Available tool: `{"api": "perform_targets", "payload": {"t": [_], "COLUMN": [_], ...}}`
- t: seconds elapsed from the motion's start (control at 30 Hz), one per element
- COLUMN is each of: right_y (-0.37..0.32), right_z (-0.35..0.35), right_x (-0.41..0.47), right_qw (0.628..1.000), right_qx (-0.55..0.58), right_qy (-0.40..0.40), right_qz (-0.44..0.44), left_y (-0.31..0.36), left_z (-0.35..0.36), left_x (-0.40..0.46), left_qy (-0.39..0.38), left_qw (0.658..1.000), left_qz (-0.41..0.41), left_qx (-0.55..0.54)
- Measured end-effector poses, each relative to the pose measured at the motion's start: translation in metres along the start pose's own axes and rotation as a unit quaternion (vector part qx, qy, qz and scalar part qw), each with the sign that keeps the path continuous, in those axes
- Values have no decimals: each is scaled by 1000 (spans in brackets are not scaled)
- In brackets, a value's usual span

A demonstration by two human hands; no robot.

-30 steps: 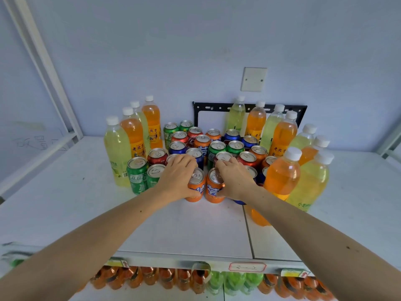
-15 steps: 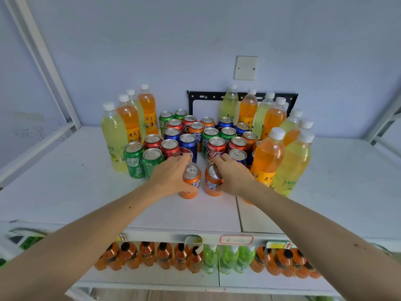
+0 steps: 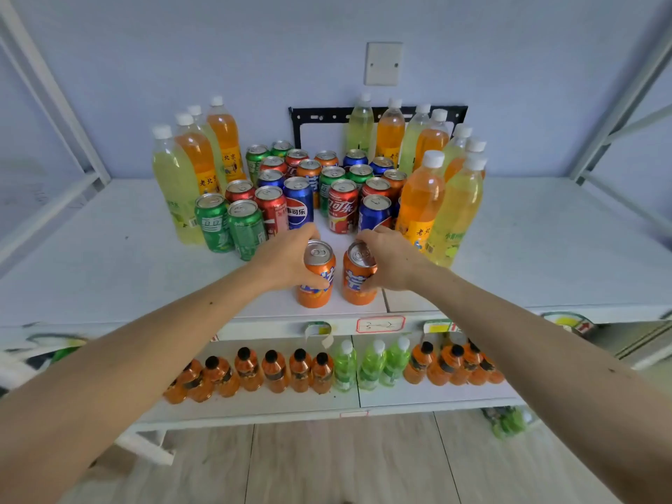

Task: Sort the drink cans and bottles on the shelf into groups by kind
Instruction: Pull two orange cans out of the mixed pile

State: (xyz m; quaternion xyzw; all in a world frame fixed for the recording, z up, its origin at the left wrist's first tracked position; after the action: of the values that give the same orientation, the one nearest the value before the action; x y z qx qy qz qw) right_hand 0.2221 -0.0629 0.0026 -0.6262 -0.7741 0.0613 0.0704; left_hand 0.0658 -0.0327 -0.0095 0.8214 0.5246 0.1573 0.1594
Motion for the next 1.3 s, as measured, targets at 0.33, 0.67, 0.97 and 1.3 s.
{"api": "perform_targets", "payload": {"t": [0.33,0.67,0.97,1.3], "right_y": [-27,-25,-27,-57], "right_z": [5,6,7,-32], "right_x": [9,23,27,46], "right_qw": [1000,998,997,995], "right_qx": [21,22,-18,-24], "right_qy": [-14,-52,-79,-76], "right_qz": [8,23,1,-55], "left_y": [-13,-16,-18,-68], "left_z": [-5,-6,-4,-35], "left_x": [-9,2,6,-34], "left_qy": [-8,-33,-53,-7], "left_qw": [999,999,999,998], "left_qz": [-23,-13,-11,-40], "left_qx": [-43,-25,-2,-52]}}
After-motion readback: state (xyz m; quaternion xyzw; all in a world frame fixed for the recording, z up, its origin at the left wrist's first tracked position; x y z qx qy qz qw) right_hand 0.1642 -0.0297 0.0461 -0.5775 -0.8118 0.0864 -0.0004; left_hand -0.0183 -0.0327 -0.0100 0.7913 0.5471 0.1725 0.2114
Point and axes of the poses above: each hand's wrist, its own x-axis towards the middle knuckle, its own z-axis out of the palm, y = z × x, the point moved 7 cm from there along x, towards the middle knuckle, and after that the axes turned 3 degrees about y, right-handed, at the moved point
